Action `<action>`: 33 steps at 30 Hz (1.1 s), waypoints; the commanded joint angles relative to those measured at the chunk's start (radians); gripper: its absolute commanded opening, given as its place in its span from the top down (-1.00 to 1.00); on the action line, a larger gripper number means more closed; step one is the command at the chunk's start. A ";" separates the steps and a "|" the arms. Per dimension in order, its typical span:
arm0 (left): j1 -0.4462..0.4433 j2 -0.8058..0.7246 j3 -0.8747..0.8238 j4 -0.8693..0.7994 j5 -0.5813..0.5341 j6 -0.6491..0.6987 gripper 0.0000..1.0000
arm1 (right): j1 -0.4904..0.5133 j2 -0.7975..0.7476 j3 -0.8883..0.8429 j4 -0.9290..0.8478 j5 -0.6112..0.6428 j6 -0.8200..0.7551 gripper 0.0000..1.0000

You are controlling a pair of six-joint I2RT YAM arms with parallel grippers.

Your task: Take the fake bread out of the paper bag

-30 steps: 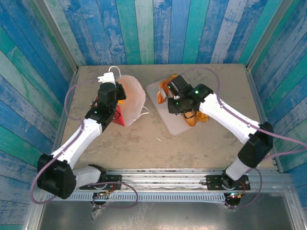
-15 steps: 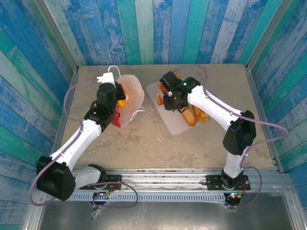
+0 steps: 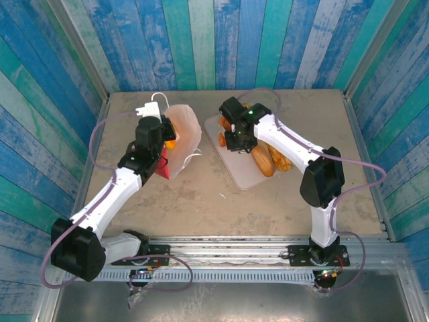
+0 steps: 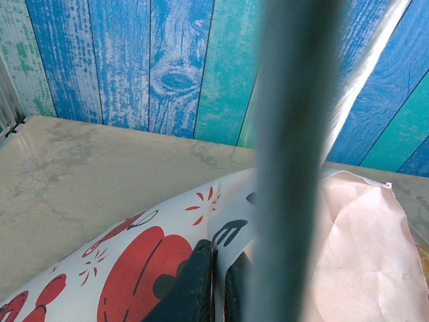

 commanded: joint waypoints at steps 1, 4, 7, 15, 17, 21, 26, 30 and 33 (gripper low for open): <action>0.001 -0.015 -0.014 0.009 0.007 0.007 0.80 | -0.010 0.017 0.042 -0.011 0.008 -0.007 0.29; 0.001 -0.010 -0.013 0.010 0.013 0.008 0.80 | -0.015 0.032 0.050 -0.012 0.000 -0.008 0.19; 0.001 -0.008 -0.013 0.011 0.016 0.010 0.82 | -0.018 0.047 0.059 -0.014 -0.009 -0.010 0.12; 0.002 -0.004 -0.009 0.011 0.022 0.013 0.84 | -0.018 0.061 0.079 -0.014 -0.023 -0.015 0.04; 0.002 -0.004 -0.009 0.011 0.022 0.013 0.84 | -0.017 0.059 0.082 -0.014 -0.031 -0.016 0.05; 0.001 -0.002 -0.008 0.012 0.023 0.012 0.84 | -0.019 0.045 0.082 -0.012 -0.052 -0.019 0.07; 0.001 0.000 -0.008 0.013 0.027 0.010 0.84 | -0.018 0.001 0.056 0.010 -0.090 -0.021 0.14; 0.001 -0.002 -0.009 0.013 0.027 0.015 0.84 | -0.019 -0.058 0.015 0.042 -0.131 -0.021 0.18; 0.001 -0.001 -0.009 0.016 0.039 0.031 0.84 | -0.019 -0.118 -0.027 0.066 -0.154 -0.017 0.20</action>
